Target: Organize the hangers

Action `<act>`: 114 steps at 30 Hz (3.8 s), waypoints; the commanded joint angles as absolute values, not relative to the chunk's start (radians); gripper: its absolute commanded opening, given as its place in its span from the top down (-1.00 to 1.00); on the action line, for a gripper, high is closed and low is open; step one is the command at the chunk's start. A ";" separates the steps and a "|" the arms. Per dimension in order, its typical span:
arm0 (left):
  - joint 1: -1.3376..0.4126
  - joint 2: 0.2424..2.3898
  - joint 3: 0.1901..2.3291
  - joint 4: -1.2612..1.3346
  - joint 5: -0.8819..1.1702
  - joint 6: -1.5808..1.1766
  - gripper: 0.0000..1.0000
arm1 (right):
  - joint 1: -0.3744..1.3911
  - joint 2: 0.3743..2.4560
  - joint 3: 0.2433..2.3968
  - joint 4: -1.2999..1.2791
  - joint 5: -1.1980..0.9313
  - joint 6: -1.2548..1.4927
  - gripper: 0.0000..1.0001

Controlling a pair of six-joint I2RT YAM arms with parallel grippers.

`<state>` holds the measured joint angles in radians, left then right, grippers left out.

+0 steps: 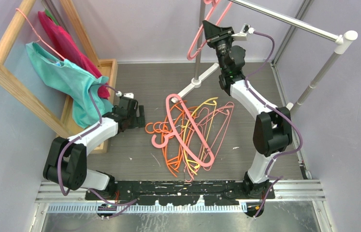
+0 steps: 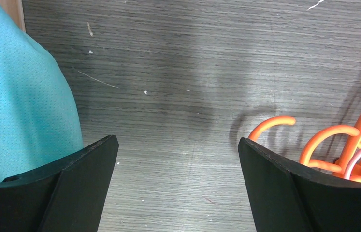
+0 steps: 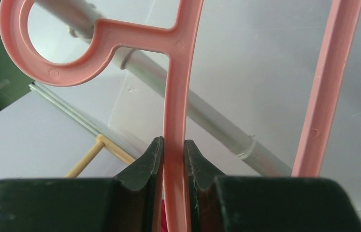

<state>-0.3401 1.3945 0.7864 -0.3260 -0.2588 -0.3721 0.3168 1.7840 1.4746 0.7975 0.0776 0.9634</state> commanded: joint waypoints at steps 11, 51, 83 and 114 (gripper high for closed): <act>-0.340 1.389 0.821 -0.305 -0.280 -0.352 -0.96 | 0.311 1.894 1.655 0.758 0.164 1.123 0.98; -0.339 1.431 0.836 -0.307 -0.244 -0.355 -0.96 | 0.964 1.251 0.770 -0.042 0.408 0.289 -0.53; -0.339 1.379 0.792 -0.304 -0.253 -0.370 -0.96 | 1.027 1.234 0.543 -0.163 0.150 0.423 0.23; -0.340 1.400 0.788 -0.276 -0.245 -0.373 -0.96 | 0.875 0.638 0.782 0.006 0.776 0.505 0.97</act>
<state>-0.3401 1.4094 0.7940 -0.3222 -0.2398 -0.3595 0.8829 0.6670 0.7238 -0.1970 0.6495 0.5301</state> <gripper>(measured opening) 0.980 0.268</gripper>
